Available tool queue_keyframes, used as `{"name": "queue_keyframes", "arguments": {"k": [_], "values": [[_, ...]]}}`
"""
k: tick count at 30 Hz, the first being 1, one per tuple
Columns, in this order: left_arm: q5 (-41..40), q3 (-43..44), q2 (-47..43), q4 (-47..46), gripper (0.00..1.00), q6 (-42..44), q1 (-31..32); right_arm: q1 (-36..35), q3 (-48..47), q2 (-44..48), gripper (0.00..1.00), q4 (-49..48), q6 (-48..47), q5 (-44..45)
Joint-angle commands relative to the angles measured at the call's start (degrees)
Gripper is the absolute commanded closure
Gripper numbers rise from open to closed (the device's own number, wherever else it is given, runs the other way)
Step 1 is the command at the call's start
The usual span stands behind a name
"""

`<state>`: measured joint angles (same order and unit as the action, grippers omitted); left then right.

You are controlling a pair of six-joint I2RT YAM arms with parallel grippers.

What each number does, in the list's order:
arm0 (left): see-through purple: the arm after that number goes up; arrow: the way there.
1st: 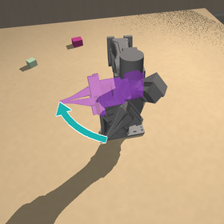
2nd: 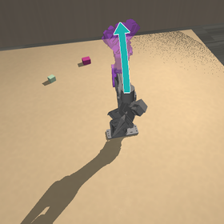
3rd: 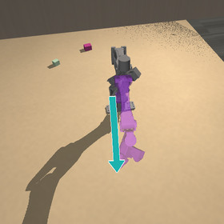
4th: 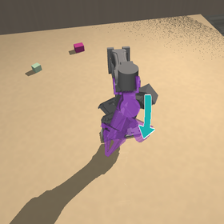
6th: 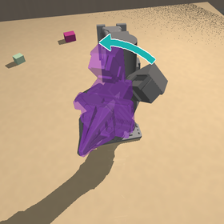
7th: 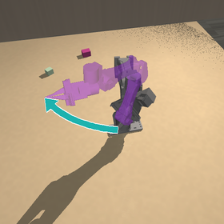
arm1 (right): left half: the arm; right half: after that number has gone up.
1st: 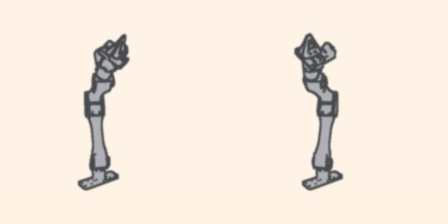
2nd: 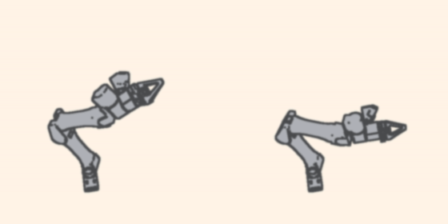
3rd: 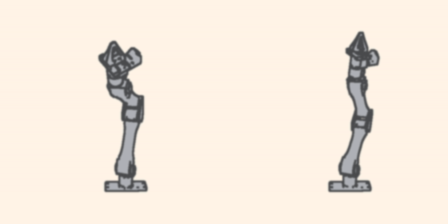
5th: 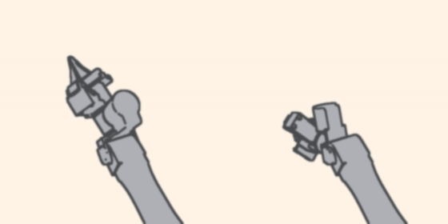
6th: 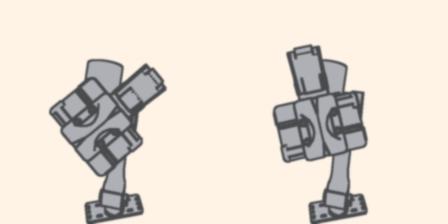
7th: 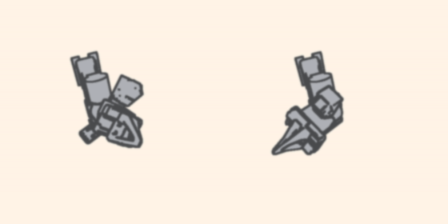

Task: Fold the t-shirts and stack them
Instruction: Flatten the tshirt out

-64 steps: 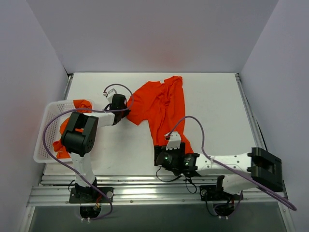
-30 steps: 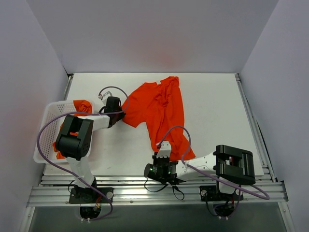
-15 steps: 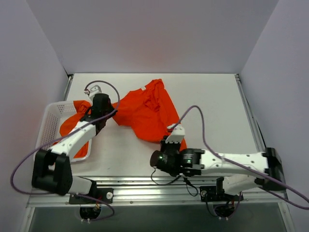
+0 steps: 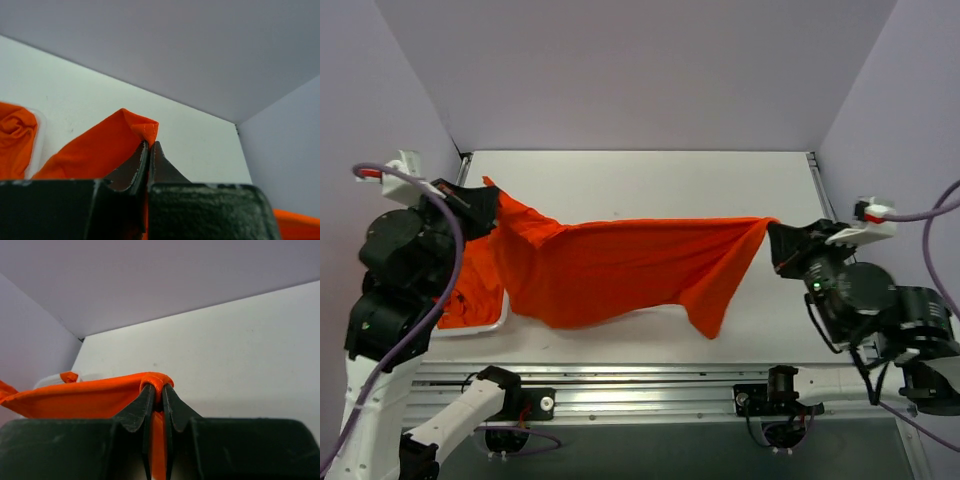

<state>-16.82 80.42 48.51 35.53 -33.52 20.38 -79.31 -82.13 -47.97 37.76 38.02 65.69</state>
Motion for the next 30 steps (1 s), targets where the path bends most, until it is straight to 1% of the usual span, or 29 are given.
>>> {"name": "queue_keyframes", "arguments": {"k": [1,2,3,4,5,7,8,9,10,12,14,15,17,18,19,20,21,23,24,25,26,27,28,29,30], "values": [[5.7,13.5,0.0,7.7,0.98,4.2,0.3,0.3,-4.6,4.9,1.0,-9.4,-16.0,-2.4],[7.3,16.7,1.0,10.7,0.98,4.5,0.3,0.6,-7.0,5.3,1.0,-10.3,-18.7,-3.8],[10.8,19.6,1.8,11.7,0.98,4.9,0.3,1.1,-8.3,5.7,1.0,-11.0,-20.0,-5.8],[12.3,24.3,2.5,12.5,0.98,5.0,0.3,1.8,-9.3,5.8,1.0,-12.8,-21.3,-8.3],[13.6,26.0,3.2,12.6,0.98,5.0,0.3,4.1,-11.2,5.6,1.0,-13.5,-22.4,-13.3],[16.4,28.3,3.3,11.8,0.98,5.2,0.3,7.3,-13.0,4.7,1.0,-14.7,-24.7,-18.4],[16.8,30.6,3.7,11.6,0.98,5.3,0.2,11.0,-13.8,4.3,1.0,-15.1,-25.3,-22.7],[16.9,31.9,4.1,11.4,0.98,5.7,0.2,12.6,-15.4,4.0,1.0,-15.3,-25.6,-24.4],[19.7,33.2,5.5,11.3,0.98,5.8,0.2,14.2,-16.4,3.1,1.0,-15.6,-26.3,-25.9],[22.0,35.9,7.2,10.2,0.98,6.0,0.2,17.5,-18.8,1.5,1.0,-15.8,-26.9,-27.5],[22.9,36.0,9.7,8.3,0.98,5.8,-0.1,18.0,-19.6,0.4,1.0,-15.9,-27.6,-24.7],[22.9,35.7,10.5,7.9,0.98,5.7,-0.9,17.5,-19.5,-0.6,1.0,-16.0,-27.6,-17.9],[21.9,34.2,12.7,5.7,0.98,5.0,-1.2,16.1,-18.5,-1.9,1.0,-16.3,-28.6,-9.8],[22.1,31.1,13.1,4.5,0.98,4.7,-1.2,13.5,-17.7,-3.2,1.0,-17.1,-29.1,-5.3],[22.0,29.4,14.2,3.0,0.98,4.3,-1.2,11.7,-15.5,-3.6,1.0,-17.9,-30.4,3.6],[22.0,27.7,14.9,0.4,0.98,3.4,-1.2,9.7,-13.9,-4.2,1.0,-19.3,-31.7,7.9],[22.0,24.6,16.3,-0.7,0.98,3.0,-1.2,5.5,-10.2,-4.3,1.0,-23.3,-33.2,16.0],[21.0,21.8,17.9,-3.3,0.98,2.6,-1.1,2.9,-6.0,-3.6,1.0,-28.3,-37.6,19.5],[20.1,19.2,19.6,-4.0,0.98,2.4,-1.2,2.8,-3.6,-3.4,1.0,-35.5,-40.7,20.7],[19.3,17.9,20.6,-5.2,0.98,2.4,-1.1,2.9,0.7,-3.4,1.0,-38.4,-42.9,21.1],[18.8,16.6,21.4,-6.1,0.98,2.1,-1.2,3.2,2.2,-4.3,1.0,-40.8,-45.6,20.4],[18.6,13.9,23.0,-7.1,0.98,2.1,-1.2,3.7,3.0,-5.5,1.0,-41.2,-46.0,19.5],[18.5,12.5,23.7,-9.5,0.98,2.0,-1.1,6.9,3.1,-6.8,1.0,-40.2,-45.9,16.2],[18.4,11.2,24.4,-10.6,0.98,1.6,-1.1,9.8,2.5,-10.0,1.0,-38.3,-44.4,14.0],[17.4,9.3,25.6,-11.4,0.98,1.6,-1.1,13.4,1.9,-12.0,1.0,-34.2,-44.0,13.2]]}}
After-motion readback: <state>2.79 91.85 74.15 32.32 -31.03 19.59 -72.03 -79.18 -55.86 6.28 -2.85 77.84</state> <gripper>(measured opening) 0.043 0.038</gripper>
